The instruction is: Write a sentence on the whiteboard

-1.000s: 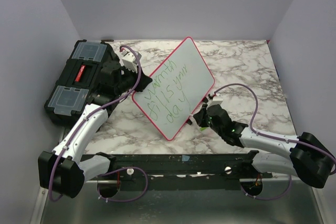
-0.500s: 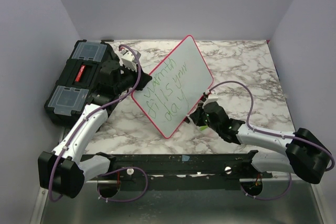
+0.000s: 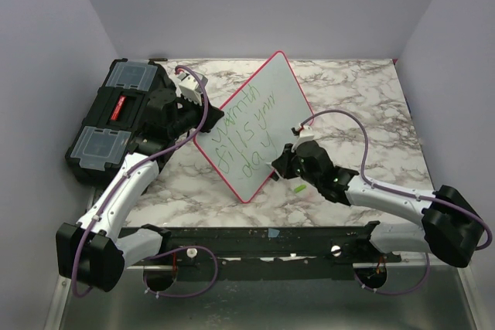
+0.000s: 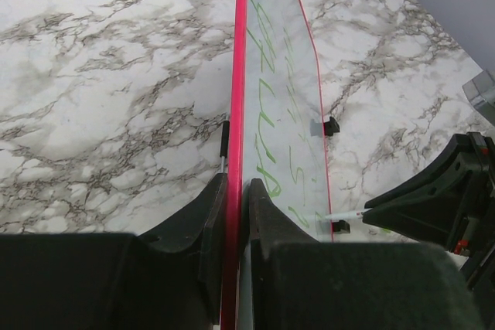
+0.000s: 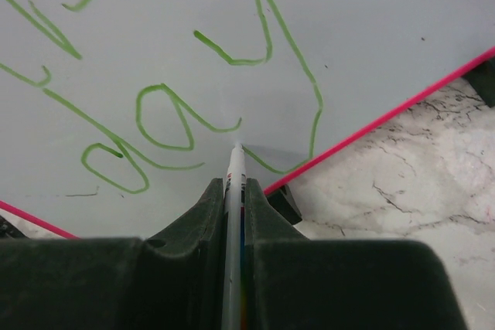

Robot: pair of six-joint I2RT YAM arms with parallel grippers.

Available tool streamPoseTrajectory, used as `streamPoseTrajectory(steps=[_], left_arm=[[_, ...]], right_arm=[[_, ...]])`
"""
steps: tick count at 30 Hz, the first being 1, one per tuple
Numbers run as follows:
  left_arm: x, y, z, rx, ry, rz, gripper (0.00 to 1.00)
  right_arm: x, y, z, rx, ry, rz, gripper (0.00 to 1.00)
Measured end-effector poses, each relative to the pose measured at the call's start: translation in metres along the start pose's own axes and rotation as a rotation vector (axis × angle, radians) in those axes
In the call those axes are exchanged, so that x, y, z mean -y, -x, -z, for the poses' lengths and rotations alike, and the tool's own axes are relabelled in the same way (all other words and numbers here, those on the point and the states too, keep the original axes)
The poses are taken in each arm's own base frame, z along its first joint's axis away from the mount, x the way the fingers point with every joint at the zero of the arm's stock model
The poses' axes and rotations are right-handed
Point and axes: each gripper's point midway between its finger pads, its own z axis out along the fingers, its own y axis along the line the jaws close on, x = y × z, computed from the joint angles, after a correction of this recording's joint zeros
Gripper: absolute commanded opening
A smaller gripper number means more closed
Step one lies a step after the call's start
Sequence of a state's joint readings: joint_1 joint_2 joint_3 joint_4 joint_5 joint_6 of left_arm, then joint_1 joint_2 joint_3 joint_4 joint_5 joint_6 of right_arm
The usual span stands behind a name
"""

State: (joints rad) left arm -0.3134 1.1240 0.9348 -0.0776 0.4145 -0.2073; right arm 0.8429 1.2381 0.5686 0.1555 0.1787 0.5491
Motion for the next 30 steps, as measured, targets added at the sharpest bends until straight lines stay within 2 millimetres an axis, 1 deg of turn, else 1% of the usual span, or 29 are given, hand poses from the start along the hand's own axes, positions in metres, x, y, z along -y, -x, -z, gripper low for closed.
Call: streamPoseTrajectory(steps=[6,8,10,13,16,18,21,25,28,30], left_arm=[[0.000,-0.001,0.000,-0.004,0.001,0.002,0.00],[0.000,-0.001,0.000,-0.005,0.000,0.003,0.00],[0.000,-0.001,0.000,-0.005,0.000,0.003,0.00],[0.000,-0.001,0.000,-0.005,0.000,0.003,0.00],[0.000,-0.002,0.000,-0.006,0.000,0.004,0.00],[0.000,-0.002,0.000,-0.006,0.001,0.004,0.00],[0.000,-0.002,0.000,-0.006,0.001,0.004,0.00],[-0.002,-0.003,-0.001,-0.007,0.009,0.009,0.00],[-0.005,-0.005,-0.002,-0.010,0.024,0.013,0.00],[-0.009,-0.010,-0.004,-0.026,0.043,0.025,0.00]], right_arm=[[-0.013,0.016,0.000,0.029,0.036,-0.003,0.01],[-0.016,0.021,0.002,0.042,0.046,-0.001,0.01],[-0.021,0.031,0.007,0.064,0.061,-0.003,0.01],[-0.030,0.054,0.021,0.122,0.085,-0.006,0.01],[-0.036,0.081,0.041,0.208,0.100,-0.017,0.01],[-0.037,0.097,0.053,0.264,0.098,-0.030,0.00],[-0.032,0.112,0.066,0.327,0.077,-0.046,0.01],[-0.025,0.120,0.073,0.366,0.039,-0.057,0.01],[-0.019,0.118,0.073,0.367,0.009,-0.058,0.01],[-0.015,0.115,0.071,0.360,-0.006,-0.056,0.01]])
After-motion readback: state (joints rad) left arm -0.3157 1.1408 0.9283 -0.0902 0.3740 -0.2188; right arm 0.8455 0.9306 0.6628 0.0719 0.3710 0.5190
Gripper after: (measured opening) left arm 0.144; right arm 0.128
